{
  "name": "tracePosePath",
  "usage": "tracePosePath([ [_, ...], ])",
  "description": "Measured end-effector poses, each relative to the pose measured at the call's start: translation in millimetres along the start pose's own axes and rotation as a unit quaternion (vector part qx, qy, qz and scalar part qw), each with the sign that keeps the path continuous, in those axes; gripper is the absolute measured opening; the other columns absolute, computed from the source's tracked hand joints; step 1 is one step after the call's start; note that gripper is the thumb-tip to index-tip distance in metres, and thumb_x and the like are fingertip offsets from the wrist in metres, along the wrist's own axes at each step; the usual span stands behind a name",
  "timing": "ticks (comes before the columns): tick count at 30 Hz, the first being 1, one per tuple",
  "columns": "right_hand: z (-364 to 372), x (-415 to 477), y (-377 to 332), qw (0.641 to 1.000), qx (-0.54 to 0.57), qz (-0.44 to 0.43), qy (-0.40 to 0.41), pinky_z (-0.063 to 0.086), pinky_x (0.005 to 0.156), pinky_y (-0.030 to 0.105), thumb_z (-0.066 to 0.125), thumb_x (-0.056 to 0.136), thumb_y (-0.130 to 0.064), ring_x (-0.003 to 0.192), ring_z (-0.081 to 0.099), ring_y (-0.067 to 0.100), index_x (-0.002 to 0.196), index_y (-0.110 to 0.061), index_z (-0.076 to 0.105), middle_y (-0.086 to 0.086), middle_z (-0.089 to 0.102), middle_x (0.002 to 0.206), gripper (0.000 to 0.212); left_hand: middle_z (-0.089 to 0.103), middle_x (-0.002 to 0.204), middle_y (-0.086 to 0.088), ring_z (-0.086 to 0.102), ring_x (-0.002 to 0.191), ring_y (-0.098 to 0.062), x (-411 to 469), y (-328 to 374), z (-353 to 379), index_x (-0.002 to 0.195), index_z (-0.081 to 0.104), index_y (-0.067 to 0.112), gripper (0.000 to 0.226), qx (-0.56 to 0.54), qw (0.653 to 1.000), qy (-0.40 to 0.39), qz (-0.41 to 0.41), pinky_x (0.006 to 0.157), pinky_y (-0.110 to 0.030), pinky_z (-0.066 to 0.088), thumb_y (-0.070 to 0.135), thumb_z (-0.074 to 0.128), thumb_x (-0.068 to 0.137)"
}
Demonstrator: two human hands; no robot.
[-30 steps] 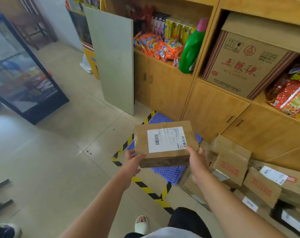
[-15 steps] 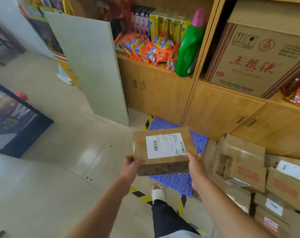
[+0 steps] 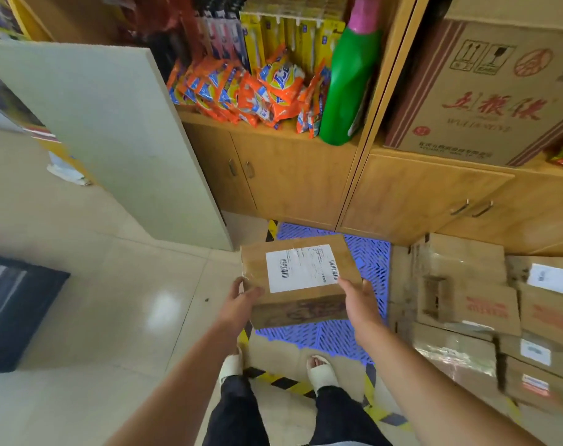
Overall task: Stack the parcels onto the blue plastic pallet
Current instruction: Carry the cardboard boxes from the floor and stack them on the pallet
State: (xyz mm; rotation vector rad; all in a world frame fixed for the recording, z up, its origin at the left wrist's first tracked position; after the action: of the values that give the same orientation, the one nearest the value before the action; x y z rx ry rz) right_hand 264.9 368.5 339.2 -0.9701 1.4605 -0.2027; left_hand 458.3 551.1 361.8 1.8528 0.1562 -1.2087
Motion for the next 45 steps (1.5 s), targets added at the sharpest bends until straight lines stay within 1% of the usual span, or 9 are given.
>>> tracePosePath([
  [4, 20.1, 8.3, 12.0, 0.998, 0.036, 0.021, 0.054, 0.032, 0.109, 0.043, 0.059, 0.097, -0.036, 0.143, 0.035, 0.026, 0.158, -0.019, 0.020, 0.001, 0.031, 0.159, 0.075, 0.060, 0.128, -0.001, 0.057, 0.092, -0.013, 46.4, 3.5, -10.0, 0.152, 0.028, 0.032, 0.066, 0.046, 0.997, -0.054, -0.025, 0.074, -0.024, 0.045, 0.023, 0.060, 0.095],
  [11, 73.6, 70.8, 62.4, 0.988, 0.027, 0.047, 0.144, 0.033, 0.083, 0.031, 0.061, 0.096, -0.027, 0.099, 0.050, 0.020, 0.123, -0.016, 0.051, 0.002, 0.057, 0.119, 0.031, 0.066, 0.105, 0.000, 0.061, 0.090, -0.012, 168.0, -31.7, -34.5, 0.109, 0.048, 0.036, 0.022, 0.105, 0.985, -0.114, -0.071, 0.081, -0.029, 0.047, 0.023, 0.059, 0.095],
  [13, 93.8, 100.0, 86.2, 0.987, 0.025, 0.061, 0.144, 0.033, 0.082, 0.034, 0.059, 0.098, -0.029, 0.100, 0.049, 0.022, 0.118, -0.020, 0.048, 0.003, 0.054, 0.118, 0.025, 0.066, 0.113, -0.003, 0.062, 0.095, -0.018, 205.8, -51.2, -40.9, 0.117, 0.047, 0.036, 0.030, 0.107, 0.984, -0.103, -0.094, 0.087, -0.034, 0.050, 0.023, 0.061, 0.093],
  [20, 152.1, 217.9, 176.7, 0.985, -0.014, 0.084, 0.149, 0.044, 0.090, 0.042, 0.064, 0.091, -0.034, 0.106, 0.053, 0.027, 0.124, -0.023, 0.048, 0.007, 0.055, 0.120, 0.038, 0.058, 0.099, -0.001, 0.056, 0.075, -0.022, 325.0, -144.0, -42.7, 0.142, 0.026, 0.037, 0.055, 0.104, 0.978, -0.068, -0.167, 0.055, -0.027, 0.043, 0.024, 0.056, 0.097],
  [25, 179.3, 319.9, 227.5, 0.990, -0.014, 0.064, 0.124, 0.040, 0.081, 0.035, 0.065, 0.093, -0.027, 0.097, 0.054, 0.024, 0.110, -0.023, 0.047, 0.003, 0.058, 0.104, 0.025, 0.060, 0.094, 0.002, 0.065, 0.091, -0.032, 416.1, -203.2, -29.6, 0.149, 0.001, 0.050, 0.088, 0.146, 0.976, -0.068, -0.148, 0.074, -0.037, 0.052, 0.046, 0.061, 0.086],
  [28, 190.6, 381.9, 240.8, 0.994, -0.009, 0.035, 0.105, 0.049, 0.082, 0.039, 0.070, 0.089, -0.025, 0.094, 0.059, 0.024, 0.106, -0.020, 0.051, 0.002, 0.063, 0.100, 0.026, 0.064, 0.115, -0.005, 0.067, 0.089, -0.029, 470.7, -227.7, -16.1, 0.148, -0.016, 0.051, 0.093, 0.160, 0.975, -0.065, -0.137, 0.083, -0.040, 0.052, 0.049, 0.058, 0.090],
  [33, 203.2, 480.1, 240.0, 0.997, -0.012, -0.011, 0.072, 0.058, 0.084, 0.044, 0.081, 0.077, -0.025, 0.100, 0.067, 0.027, 0.118, -0.023, 0.055, 0.005, 0.068, 0.116, 0.049, 0.070, 0.092, -0.010, 0.072, 0.079, -0.029, 538.5, -241.6, 7.3, 0.140, 0.006, 0.046, 0.077, 0.170, 0.980, -0.057, -0.089, 0.081, -0.043, 0.055, 0.049, 0.059, 0.085],
  [41, 247.8, 538.4, 201.8, 0.992, -0.041, -0.116, 0.009, 0.043, 0.084, 0.030, 0.069, 0.084, 0.005, 0.108, 0.054, 0.016, 0.158, -0.034, 0.020, -0.002, 0.053, 0.140, 0.096, 0.069, 0.099, -0.011, 0.070, 0.083, -0.025, 580.8, -254.0, 49.7, 0.146, -0.005, 0.047, 0.089, 0.115, 0.984, -0.135, -0.029, 0.073, -0.036, 0.054, 0.029, 0.061, 0.089],
  [45, 259.9, 526.1, 208.8, 0.988, -0.074, -0.138, 0.006, 0.046, 0.083, 0.027, 0.072, 0.083, 0.002, 0.109, 0.055, 0.014, 0.158, -0.034, 0.017, -0.004, 0.050, 0.143, 0.100, 0.072, 0.082, -0.010, 0.063, 0.067, -0.025, 581.7, -225.4, 49.0, 0.125, 0.050, 0.027, 0.046, 0.174, 0.975, -0.139, 0.014, 0.064, -0.033, 0.050, 0.025, 0.062, 0.081],
])
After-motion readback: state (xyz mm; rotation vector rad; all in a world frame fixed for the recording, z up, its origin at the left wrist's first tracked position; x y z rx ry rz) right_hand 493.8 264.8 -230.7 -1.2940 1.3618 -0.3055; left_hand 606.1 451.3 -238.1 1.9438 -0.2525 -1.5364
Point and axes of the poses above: each hand's wrist, its own x-axis towards the middle knuckle, its own z-axis out of the palm, y = z × x, the point moved 10 cm from there along x, towards the middle knuckle
